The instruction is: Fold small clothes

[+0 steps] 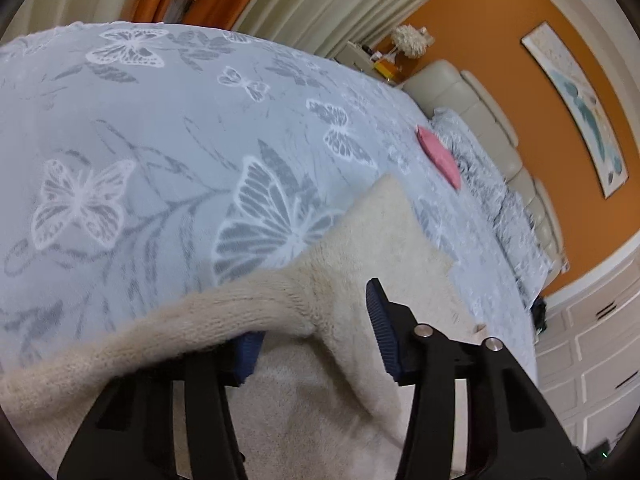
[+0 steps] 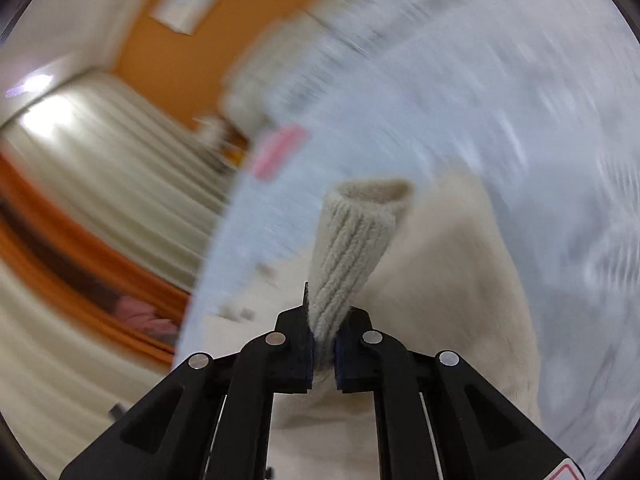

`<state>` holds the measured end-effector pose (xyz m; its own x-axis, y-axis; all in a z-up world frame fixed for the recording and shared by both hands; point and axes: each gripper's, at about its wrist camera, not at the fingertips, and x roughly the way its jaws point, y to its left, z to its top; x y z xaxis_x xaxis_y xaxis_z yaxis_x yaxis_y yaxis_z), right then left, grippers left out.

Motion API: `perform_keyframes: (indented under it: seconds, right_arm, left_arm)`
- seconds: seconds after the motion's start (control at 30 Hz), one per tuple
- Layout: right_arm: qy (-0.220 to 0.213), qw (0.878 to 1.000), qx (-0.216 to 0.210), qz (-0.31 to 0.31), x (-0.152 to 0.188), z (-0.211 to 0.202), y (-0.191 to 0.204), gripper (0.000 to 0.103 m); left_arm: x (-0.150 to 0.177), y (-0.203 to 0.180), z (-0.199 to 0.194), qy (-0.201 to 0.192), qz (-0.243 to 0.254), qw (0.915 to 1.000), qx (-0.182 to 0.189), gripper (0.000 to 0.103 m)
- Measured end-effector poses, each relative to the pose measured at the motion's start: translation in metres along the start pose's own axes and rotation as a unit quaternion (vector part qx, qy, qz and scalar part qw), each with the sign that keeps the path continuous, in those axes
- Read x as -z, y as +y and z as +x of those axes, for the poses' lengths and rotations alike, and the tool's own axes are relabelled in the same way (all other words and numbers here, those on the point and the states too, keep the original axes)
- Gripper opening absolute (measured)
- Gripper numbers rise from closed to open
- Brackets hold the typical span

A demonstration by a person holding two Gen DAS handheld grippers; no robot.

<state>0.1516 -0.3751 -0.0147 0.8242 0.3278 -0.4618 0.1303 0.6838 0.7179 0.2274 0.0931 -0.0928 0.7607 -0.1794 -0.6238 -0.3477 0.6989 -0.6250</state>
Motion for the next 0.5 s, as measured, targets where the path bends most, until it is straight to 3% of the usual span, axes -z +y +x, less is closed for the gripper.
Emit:
perform_keyframes:
  seconds: [0.03, 0.1, 0.13, 0.2, 0.27, 0.33, 0.37, 0.5]
  right_arm:
    - [-0.003, 1.000, 0.004, -0.022, 0.001, 0.001, -0.004, 0.007]
    - [0.066, 0.995, 0.069, -0.003, 0.006, 0.034, -0.039, 0.007]
    - [0.108, 0.988, 0.103, 0.041, 0.015, 0.048, -0.066, 0.007]
    - [0.094, 0.992, 0.073, 0.044, 0.019, 0.039, -0.064, 0.007]
    - [0.064, 0.996, 0.063, 0.003, 0.022, 0.024, -0.052, 0.007]
    - [0.105, 0.989, 0.100, 0.029, 0.033, 0.040, -0.078, 0.003]
    - [0.101, 0.990, 0.086, 0.045, 0.035, 0.038, -0.085, 0.003]
    - [0.086, 0.990, 0.112, 0.017, 0.029, 0.009, -0.054, 0.024]
  left_arm:
    - [0.000, 0.002, 0.002, 0.004, -0.003, 1.0000, -0.002, 0.046]
    - [0.002, 0.005, 0.008, 0.013, -0.001, 0.9999, -0.009, 0.043]
    - [0.003, 0.004, 0.008, 0.012, 0.007, 0.9998, -0.015, 0.042]
    - [0.003, 0.001, 0.007, 0.007, 0.018, 0.9996, -0.020, 0.042]
    - [0.003, 0.001, 0.009, 0.009, 0.022, 0.9993, -0.028, 0.042]
    - [0.005, 0.002, 0.012, 0.012, 0.027, 0.9989, -0.035, 0.042]
    - [0.006, -0.001, 0.012, 0.010, 0.038, 0.9983, -0.042, 0.042]
    - [0.008, -0.009, 0.012, 0.014, 0.069, 0.9962, -0.052, 0.050]
